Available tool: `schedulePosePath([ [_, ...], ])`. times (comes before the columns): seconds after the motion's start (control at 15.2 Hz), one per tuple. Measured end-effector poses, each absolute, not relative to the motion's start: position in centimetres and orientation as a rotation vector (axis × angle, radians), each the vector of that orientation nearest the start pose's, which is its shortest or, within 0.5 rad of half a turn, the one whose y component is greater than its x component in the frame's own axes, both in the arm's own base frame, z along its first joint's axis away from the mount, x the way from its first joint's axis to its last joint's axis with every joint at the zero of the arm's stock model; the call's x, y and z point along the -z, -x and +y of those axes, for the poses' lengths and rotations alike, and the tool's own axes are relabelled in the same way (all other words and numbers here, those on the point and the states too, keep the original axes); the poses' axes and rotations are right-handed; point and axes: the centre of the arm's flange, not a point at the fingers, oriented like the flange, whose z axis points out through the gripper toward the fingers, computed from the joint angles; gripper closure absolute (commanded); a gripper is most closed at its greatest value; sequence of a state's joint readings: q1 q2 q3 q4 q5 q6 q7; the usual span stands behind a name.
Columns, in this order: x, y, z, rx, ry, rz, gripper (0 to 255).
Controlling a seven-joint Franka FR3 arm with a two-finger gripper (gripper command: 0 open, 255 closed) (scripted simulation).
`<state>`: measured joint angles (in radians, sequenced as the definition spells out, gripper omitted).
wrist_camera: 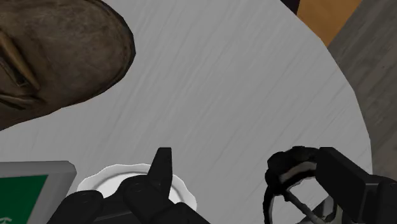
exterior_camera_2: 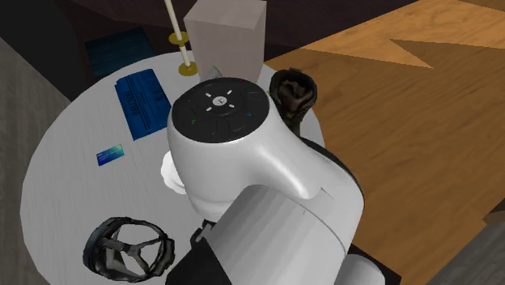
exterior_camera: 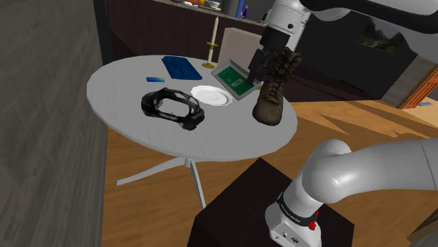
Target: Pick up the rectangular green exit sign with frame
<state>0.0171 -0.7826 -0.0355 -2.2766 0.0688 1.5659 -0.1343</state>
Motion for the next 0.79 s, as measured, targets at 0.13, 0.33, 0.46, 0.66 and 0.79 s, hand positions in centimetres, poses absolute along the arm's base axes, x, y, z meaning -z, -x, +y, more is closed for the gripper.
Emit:
schedulePosePath([
  [0.13, -62.7, -31.2, -0.8, 0.118, 3.043, -0.184, 0],
  [0.33, -62.3, -33.8, -3.3, 0.113, 3.031, -0.124, 0],
  [0.46, -62.0, -35.4, -5.0, 0.108, 3.021, -0.078, 0],
  [0.66, -61.8, -38.8, -8.0, 0.100, 3.005, -0.007, 0],
  [0.79, -61.3, -40.3, -10.2, 0.096, 2.993, 0.039, 0],
])
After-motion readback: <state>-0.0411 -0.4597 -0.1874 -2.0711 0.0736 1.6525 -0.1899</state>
